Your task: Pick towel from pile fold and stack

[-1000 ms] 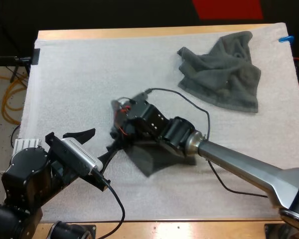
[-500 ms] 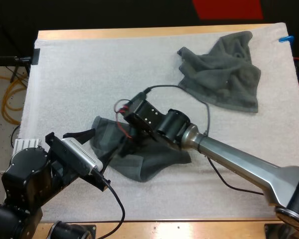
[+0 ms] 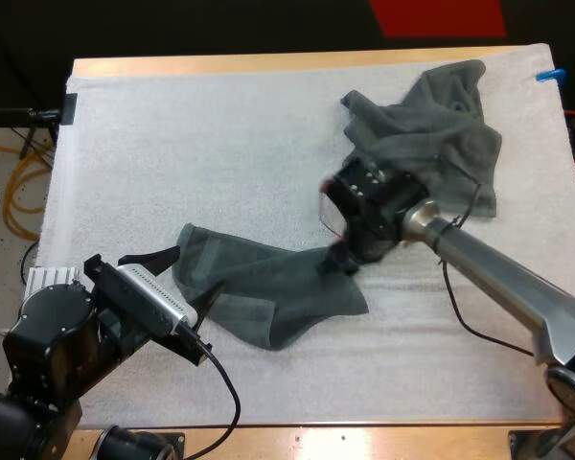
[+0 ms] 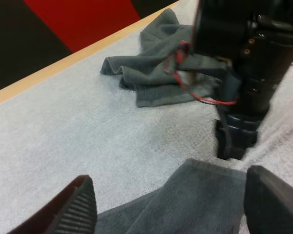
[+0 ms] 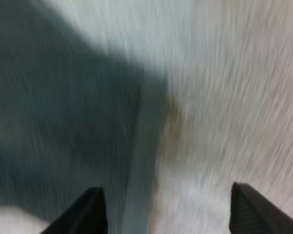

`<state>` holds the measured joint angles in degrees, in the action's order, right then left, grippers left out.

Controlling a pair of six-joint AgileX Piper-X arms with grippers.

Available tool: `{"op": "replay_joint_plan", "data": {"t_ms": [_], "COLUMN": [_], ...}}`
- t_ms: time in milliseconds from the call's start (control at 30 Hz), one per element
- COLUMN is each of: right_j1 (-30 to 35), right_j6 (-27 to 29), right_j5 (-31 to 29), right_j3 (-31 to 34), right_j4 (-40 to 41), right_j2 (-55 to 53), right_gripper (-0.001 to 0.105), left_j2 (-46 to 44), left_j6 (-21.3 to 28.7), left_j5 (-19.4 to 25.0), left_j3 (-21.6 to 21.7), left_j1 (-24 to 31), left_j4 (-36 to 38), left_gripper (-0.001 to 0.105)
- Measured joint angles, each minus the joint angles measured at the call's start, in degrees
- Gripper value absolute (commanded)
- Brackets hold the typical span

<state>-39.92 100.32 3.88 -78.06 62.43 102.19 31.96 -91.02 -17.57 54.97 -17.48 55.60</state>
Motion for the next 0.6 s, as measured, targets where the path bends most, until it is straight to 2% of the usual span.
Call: {"op": "replay_joint_plan", "data": {"t_ms": [200,433,533,600], "right_j1": [0.4,0.4,0.4,0.4], "right_j6": [0.0,-2.3,-4.4,-5.6], "right_j5": [6.3,10.6,14.5,15.0], "right_j3": [10.3,18.4,18.7,18.7], "right_j4": [-2.5,-14.0,-18.8,-21.4], "right_j2": [-2.3,-2.6,-2.6,-2.6], "right_gripper": [0.051,0.048,0.03,0.008], "left_j2": [0.0,0.0,0.6,1.3], "left_j6": [0.8,0.9,0.9,0.9], "left_j5": [0.1,0.1,0.1,0.1], "left_j3": [0.0,0.0,0.0,0.0], "left_j1": [0.0,0.0,0.0,0.0], "left_j4": [0.0,0.0,0.0,0.1], "left_gripper": [0.061,0.061,0.061,0.061]}}
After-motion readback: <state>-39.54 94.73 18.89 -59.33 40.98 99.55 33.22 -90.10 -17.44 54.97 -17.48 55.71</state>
